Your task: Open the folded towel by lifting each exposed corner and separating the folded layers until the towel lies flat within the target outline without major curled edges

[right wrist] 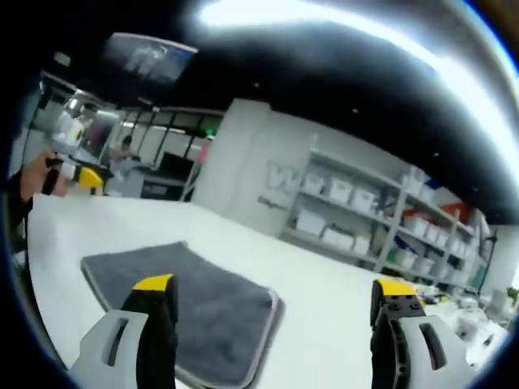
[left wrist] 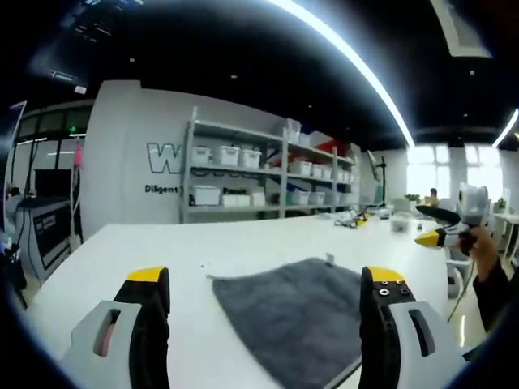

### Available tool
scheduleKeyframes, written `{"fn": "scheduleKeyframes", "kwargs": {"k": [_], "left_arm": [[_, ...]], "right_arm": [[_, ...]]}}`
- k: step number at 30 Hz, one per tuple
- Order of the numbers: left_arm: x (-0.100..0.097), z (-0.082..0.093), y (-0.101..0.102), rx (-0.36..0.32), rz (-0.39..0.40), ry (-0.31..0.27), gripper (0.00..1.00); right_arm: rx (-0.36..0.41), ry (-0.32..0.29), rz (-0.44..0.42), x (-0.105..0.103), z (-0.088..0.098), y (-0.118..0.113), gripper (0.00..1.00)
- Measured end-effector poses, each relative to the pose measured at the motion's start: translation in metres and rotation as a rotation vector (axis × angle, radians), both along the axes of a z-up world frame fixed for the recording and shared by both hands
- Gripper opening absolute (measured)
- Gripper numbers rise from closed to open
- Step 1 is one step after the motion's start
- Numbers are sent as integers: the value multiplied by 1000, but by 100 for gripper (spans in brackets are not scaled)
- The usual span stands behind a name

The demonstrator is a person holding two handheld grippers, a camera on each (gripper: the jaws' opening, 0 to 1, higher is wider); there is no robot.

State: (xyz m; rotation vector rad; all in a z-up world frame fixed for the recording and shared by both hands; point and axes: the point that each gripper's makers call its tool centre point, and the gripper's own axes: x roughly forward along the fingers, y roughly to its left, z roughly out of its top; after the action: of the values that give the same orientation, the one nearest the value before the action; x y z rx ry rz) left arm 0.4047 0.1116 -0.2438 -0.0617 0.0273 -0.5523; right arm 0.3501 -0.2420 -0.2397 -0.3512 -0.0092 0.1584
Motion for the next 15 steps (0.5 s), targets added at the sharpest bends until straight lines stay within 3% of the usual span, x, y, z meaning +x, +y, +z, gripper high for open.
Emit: {"fn": "scheduleKeyframes", "kwargs": {"k": [4,9,10,15], "left_arm": [[2,14,-3,11,-20,-14,100],[10,36,-3,-2,3,-44,100],[15,46,-8,3,-7,-68,100],[21,67,-31,111,-83,-109,98]], "right_arm": [[-44,6,-38,3,-3,-7,100],[25,-12,-74,3,0,-20,100],[25,-13,-83,4,-1,-23,100],[24,-10,-96,4,-4,-26,100]]}}
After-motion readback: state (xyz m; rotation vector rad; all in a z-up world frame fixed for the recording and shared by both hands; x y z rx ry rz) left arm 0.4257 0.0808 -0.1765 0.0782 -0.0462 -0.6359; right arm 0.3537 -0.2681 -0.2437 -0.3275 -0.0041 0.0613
